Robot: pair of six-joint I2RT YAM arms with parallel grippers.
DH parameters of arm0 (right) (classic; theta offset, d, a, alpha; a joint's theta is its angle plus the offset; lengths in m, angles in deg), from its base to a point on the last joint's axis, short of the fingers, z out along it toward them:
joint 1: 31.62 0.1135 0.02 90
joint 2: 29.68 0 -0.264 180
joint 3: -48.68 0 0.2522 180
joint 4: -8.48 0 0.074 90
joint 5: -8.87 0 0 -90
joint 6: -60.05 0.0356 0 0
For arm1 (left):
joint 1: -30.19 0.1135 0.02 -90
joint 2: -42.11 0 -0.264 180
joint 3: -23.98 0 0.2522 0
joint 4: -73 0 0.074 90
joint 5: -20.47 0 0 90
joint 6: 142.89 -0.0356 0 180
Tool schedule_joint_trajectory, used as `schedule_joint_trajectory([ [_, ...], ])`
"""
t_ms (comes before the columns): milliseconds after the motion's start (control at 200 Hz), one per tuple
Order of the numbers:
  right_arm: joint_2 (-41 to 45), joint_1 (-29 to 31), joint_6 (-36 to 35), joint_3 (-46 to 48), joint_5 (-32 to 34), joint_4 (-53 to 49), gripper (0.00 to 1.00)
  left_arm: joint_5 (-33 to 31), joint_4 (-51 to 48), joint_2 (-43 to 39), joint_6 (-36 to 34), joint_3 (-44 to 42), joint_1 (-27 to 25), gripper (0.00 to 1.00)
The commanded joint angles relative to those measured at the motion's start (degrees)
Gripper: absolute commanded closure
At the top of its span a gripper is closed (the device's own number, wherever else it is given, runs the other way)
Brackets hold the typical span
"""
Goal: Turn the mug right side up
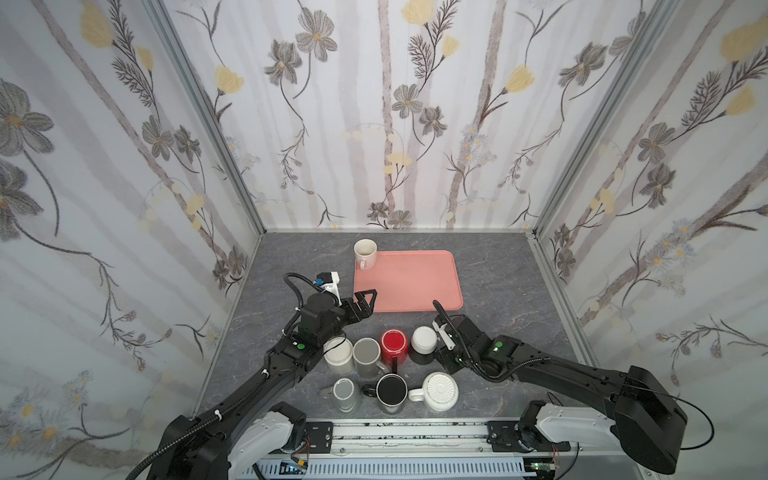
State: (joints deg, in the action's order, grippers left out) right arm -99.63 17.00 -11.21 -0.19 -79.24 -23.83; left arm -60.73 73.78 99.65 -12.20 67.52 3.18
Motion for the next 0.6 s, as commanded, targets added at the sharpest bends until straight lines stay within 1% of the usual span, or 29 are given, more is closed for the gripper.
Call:
schedule_joint_trajectory([
  [0,-1.0,-0.1,-1.4,-0.8,1.2,1.5,0.58,0.1,1.1,0.1,0.2,0.3,0.1,0.00],
  [40,-1.5,0.1,-1.5,-0.9,1.2,1.8,0.59,0.3,1.1,0.2,0.3,0.3,0.1,0.00],
  [165,-2.6,0.1,-1.7,-1.2,2.0,2.2,0.66,0.4,1.1,0.3,0.3,0.5,0.1,0.00],
  [515,-0.6,0.1,0.3,-0.1,6.2,0.5,0.85,2.8,2.7,0.9,0.2,0.5,0.0,0.00],
  [574,-0.2,0.1,0.8,0.1,7.1,0.3,0.90,2.9,2.8,0.9,0.2,0.6,-0.1,0.00],
  [594,0.0,0.2,0.9,0.1,7.5,0.2,0.93,3.0,2.9,0.9,0.2,0.5,0.0,0.00],
])
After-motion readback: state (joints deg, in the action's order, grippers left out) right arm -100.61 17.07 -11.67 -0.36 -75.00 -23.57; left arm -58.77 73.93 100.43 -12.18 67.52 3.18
